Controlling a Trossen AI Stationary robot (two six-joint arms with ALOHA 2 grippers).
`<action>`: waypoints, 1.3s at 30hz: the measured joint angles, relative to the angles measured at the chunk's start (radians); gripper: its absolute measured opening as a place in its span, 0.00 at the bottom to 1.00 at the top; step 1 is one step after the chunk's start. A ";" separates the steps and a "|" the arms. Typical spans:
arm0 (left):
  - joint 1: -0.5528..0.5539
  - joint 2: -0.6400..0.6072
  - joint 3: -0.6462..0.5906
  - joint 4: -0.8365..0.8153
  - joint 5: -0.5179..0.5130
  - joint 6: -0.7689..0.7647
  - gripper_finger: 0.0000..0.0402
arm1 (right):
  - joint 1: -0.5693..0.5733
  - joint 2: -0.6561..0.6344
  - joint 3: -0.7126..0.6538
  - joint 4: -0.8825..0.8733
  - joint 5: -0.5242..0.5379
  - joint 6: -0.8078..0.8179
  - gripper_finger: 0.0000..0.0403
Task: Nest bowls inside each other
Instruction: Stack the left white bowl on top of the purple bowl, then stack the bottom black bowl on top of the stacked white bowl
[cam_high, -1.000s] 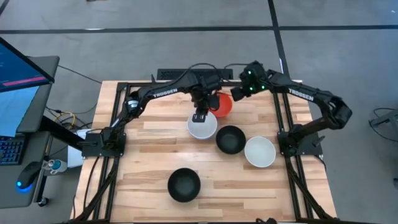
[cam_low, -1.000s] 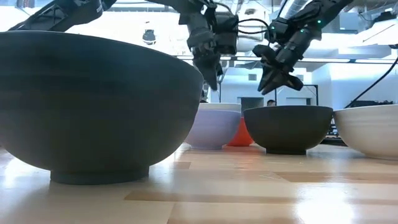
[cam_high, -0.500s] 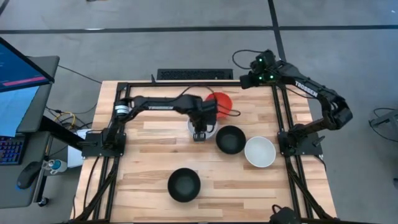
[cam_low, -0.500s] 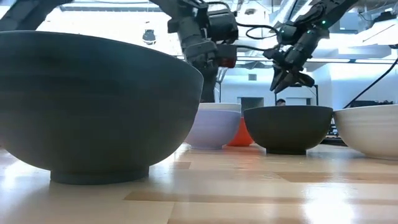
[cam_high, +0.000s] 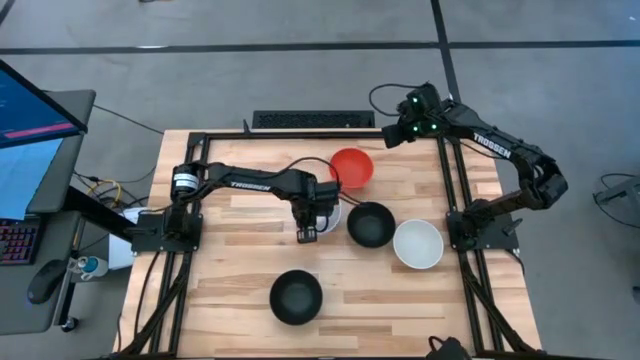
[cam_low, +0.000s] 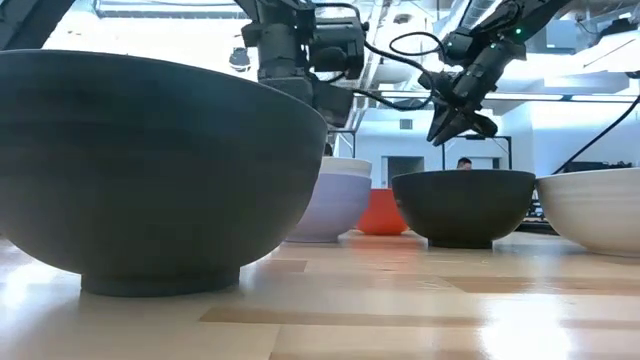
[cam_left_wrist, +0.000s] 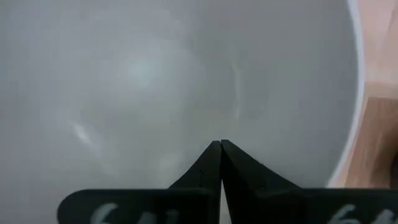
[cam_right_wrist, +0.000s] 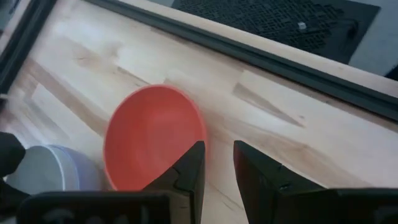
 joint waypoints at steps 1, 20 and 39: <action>-0.004 -0.007 -0.003 -0.004 -0.010 -0.001 0.00 | 0.009 0.000 0.000 0.002 0.000 0.000 0.27; -0.019 -0.247 -0.137 0.088 -0.211 -0.170 0.09 | 0.186 0.163 0.000 -0.037 0.071 0.024 0.46; -0.160 -0.316 -0.251 0.092 -0.167 -0.293 0.18 | 0.226 0.355 0.001 0.047 0.105 0.098 0.67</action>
